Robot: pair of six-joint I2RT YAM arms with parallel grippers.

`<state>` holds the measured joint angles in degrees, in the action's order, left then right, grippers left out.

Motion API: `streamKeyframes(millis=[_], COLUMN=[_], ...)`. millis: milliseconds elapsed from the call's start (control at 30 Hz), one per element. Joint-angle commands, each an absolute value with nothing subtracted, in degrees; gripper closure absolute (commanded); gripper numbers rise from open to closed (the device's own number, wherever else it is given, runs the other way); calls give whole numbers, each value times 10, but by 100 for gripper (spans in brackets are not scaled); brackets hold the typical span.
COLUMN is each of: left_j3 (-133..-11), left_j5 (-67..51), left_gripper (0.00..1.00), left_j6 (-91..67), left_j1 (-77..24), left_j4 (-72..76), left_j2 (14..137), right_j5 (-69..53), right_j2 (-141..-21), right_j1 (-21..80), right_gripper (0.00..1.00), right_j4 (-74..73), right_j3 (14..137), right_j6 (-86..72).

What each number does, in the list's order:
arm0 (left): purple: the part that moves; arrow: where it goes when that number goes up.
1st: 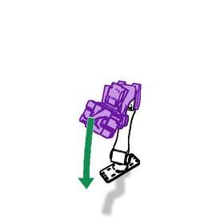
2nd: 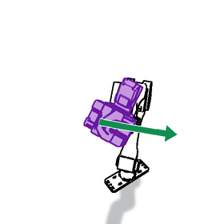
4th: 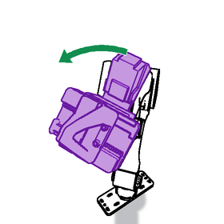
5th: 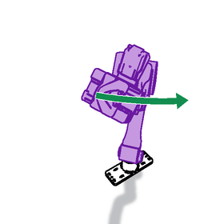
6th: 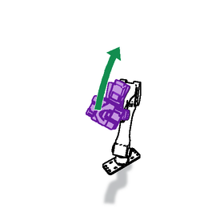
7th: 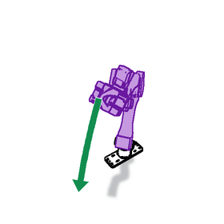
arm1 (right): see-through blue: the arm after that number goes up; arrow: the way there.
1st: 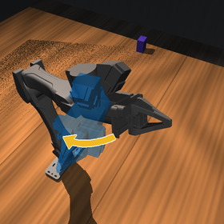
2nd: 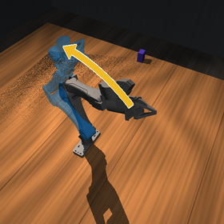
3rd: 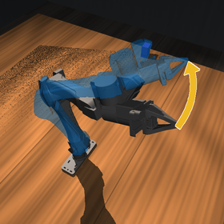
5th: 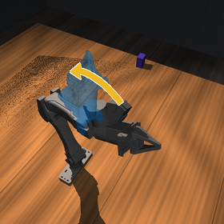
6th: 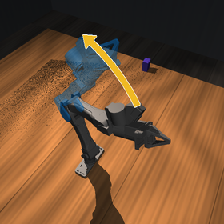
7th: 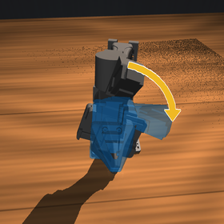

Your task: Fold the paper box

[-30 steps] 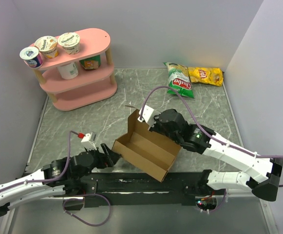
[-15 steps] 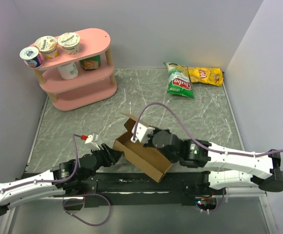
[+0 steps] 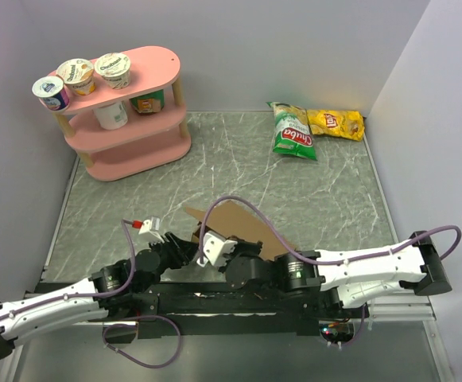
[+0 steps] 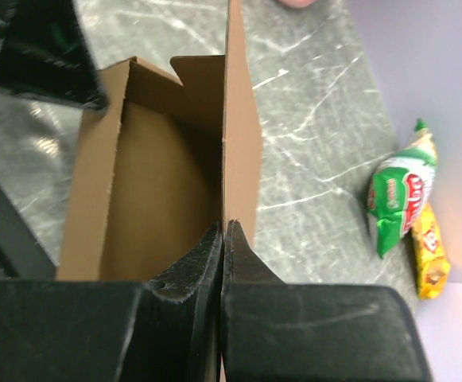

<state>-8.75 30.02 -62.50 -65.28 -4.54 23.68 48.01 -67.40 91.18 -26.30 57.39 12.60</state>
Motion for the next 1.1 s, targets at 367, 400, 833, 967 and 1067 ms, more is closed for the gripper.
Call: streamKeyframes(millis=[367,400,833,967,1067], left_j3=[-64,-68,-235,-278,-307], left_j5=[251,248,317,261,208], left_gripper=[47,45,20,10,3], left_j6=[-574,-570,-534,-453,-410], left_j1=[-580,-574,-509,-507,-504], left_j4=[76,64,-193,-108,-66], left_j2=[286,277,163,276,381], right_j5=[478,489,579,594,597], right_j2=[-713,-715,-785,-795,-794], right_j1=[936,940,979,996,1004], right_gripper=[100,100,100,98,73], right_j4=[-159,-154,-134,-156,-177], right_j3=[473,462,430,436,446], right_j6=[46,43,1,-25,-33])
